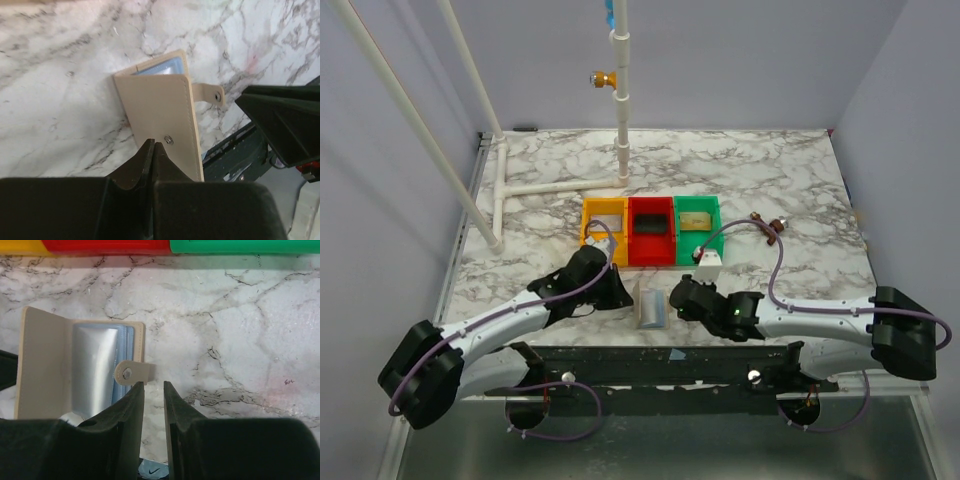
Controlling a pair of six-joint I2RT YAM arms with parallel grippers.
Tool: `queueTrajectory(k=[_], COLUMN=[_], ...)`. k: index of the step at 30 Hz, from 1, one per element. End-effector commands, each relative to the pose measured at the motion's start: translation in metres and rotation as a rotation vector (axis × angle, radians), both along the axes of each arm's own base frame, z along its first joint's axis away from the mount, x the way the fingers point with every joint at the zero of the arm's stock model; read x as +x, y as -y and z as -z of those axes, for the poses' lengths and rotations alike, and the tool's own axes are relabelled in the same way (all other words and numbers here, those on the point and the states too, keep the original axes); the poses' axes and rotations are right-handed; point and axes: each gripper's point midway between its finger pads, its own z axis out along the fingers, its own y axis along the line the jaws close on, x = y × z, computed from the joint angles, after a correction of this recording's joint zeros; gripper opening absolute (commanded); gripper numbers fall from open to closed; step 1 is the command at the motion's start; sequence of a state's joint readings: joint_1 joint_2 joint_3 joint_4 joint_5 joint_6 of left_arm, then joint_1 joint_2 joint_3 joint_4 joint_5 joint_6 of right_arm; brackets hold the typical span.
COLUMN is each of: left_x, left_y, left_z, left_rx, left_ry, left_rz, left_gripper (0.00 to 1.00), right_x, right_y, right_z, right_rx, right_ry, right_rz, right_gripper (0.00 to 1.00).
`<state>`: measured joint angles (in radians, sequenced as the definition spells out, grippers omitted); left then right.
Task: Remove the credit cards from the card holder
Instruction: Close the card holder at the corner of the board.
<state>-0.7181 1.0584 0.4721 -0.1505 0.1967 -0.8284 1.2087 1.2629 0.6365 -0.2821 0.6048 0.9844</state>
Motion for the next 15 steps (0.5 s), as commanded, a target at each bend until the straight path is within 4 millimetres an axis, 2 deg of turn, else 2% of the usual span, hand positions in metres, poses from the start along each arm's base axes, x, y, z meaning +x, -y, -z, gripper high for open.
queueTrajectory(k=[1, 8, 15], left_x=[-0.024, -0.032, -0.020], left_y=[0.021, 0.052, 0.062], left_z=[0.009, 0.008, 0.009], left_rx=[-0.027, -0.068, -0.046], left_ry=[-0.078, -0.103, -0.102], left_rz=[0.094, 0.157, 0.138], left_gripper=[0.00, 0.00, 0.00], right_x=[0.006, 0.013, 0.016], right_y=[-0.001, 0.002, -0.003], right_z=[0.002, 0.007, 0.019], right_rx=[-0.015, 0.002, 0.030], right_ry=[0.001, -0.013, -0.044], right_rz=[0.008, 0.018, 0.002], right_gripper=[0.26, 0.26, 0.26])
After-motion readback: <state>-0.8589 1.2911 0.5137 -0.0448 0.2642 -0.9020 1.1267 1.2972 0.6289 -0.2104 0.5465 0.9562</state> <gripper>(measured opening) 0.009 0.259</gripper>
